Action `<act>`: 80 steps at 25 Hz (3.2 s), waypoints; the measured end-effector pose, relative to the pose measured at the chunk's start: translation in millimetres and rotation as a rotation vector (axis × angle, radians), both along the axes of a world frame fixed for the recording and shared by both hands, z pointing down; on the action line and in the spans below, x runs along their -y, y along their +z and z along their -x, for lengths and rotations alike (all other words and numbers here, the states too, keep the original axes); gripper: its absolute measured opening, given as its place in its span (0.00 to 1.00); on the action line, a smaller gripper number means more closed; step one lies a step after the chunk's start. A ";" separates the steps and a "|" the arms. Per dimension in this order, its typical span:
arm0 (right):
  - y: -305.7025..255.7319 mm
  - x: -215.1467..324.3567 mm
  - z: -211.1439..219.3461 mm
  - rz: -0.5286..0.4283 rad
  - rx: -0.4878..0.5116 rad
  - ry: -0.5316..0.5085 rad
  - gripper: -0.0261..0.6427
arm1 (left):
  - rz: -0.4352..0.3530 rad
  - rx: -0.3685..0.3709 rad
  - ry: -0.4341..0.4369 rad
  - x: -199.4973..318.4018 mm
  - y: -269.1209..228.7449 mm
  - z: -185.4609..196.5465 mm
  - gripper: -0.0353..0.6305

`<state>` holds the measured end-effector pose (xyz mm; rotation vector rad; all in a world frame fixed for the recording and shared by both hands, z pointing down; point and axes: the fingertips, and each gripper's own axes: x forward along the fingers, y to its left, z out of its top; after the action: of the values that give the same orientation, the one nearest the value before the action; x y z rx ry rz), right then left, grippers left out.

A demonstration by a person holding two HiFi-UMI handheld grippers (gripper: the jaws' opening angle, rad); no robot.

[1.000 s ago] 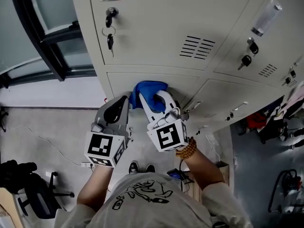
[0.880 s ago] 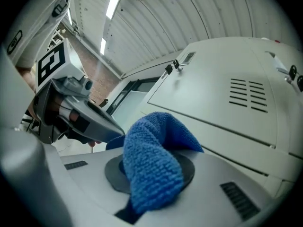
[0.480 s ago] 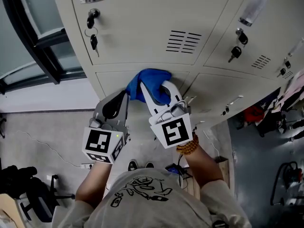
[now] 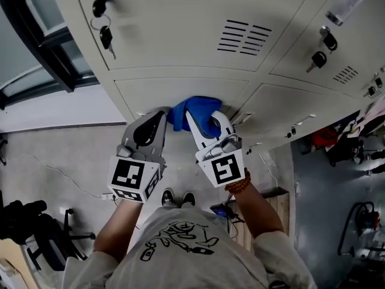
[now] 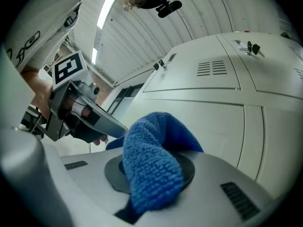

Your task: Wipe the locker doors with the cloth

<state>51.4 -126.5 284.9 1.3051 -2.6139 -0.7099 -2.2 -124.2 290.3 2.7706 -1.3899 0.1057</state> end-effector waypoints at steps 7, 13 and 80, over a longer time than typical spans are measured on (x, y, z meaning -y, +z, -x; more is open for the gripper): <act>56.8 1.6 4.4 0.055 -0.001 -0.018 0.07 | 0.071 0.034 -0.021 5.4 47.8 -3.6 0.06; 108.1 3.3 7.9 0.129 0.013 -0.043 0.07 | 0.115 0.040 -0.030 5.5 78.9 0.4 0.06; -58.5 -59.4 -8.2 0.192 0.465 0.051 0.07 | -0.095 -0.087 -0.035 -38.8 -31.9 32.0 0.06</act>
<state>59.6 -67.1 226.4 1.6277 -2.8852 -0.1481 -34.1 -85.4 258.3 2.7871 -1.4573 -0.0837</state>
